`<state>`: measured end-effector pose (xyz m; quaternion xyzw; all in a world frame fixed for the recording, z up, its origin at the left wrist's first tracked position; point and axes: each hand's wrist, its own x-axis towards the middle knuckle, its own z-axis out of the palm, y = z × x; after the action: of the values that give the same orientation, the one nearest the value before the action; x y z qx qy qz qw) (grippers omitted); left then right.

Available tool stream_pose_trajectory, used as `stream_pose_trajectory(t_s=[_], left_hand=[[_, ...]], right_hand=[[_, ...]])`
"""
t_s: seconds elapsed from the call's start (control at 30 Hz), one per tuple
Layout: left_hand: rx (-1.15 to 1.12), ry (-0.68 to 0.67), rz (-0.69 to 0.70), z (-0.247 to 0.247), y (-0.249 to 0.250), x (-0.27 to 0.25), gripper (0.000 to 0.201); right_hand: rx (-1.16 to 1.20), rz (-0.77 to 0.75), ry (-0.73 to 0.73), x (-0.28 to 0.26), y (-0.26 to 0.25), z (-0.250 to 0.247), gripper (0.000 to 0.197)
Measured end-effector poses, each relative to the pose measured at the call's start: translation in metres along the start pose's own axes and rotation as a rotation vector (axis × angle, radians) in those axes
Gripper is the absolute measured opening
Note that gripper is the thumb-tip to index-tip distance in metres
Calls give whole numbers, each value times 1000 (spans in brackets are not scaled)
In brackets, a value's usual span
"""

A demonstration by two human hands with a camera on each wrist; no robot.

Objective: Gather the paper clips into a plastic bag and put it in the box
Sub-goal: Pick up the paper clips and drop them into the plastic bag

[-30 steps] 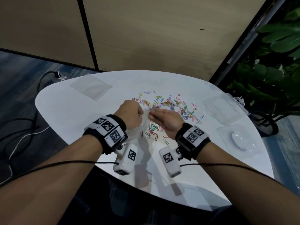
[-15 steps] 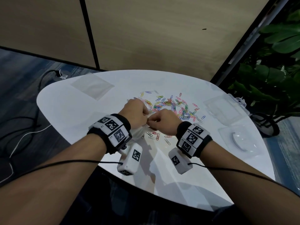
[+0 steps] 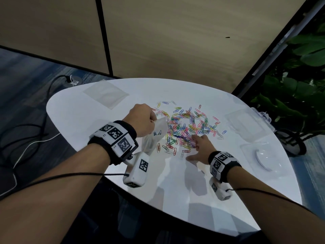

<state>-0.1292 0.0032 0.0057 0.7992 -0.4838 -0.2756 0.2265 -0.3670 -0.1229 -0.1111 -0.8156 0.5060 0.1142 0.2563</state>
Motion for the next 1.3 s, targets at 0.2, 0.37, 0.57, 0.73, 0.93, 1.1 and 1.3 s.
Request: stream_pose_trajectory(t_s=[0.2,0.37,0.57,0.73,0.93,1.1,1.3], left_hand=[[17,-3,17,-3,-2,-1,30],[8,-4,13,-1,-2,0,30],[20,-19,20,0,2,-2,30],[22,-23,15,0,3,-3,30],[6,-36,4,3,5,1,30],[-1,-44,9,9,7,2,28],[-10,-22,23,7,7,-3,33]], right_hand=[[0,-98,131,12,-25,11,79],[-140,-229,205,15,-32,12,33],[-46,-37,221,15,-28,-2,18],[490,231,110,24,-4,-19,6],[1413,111,-142,6,-35,-58,21],[1332,-70,-339,-17,-90,-67,29],[1108,-54,-258,-28,-119,-51,30]])
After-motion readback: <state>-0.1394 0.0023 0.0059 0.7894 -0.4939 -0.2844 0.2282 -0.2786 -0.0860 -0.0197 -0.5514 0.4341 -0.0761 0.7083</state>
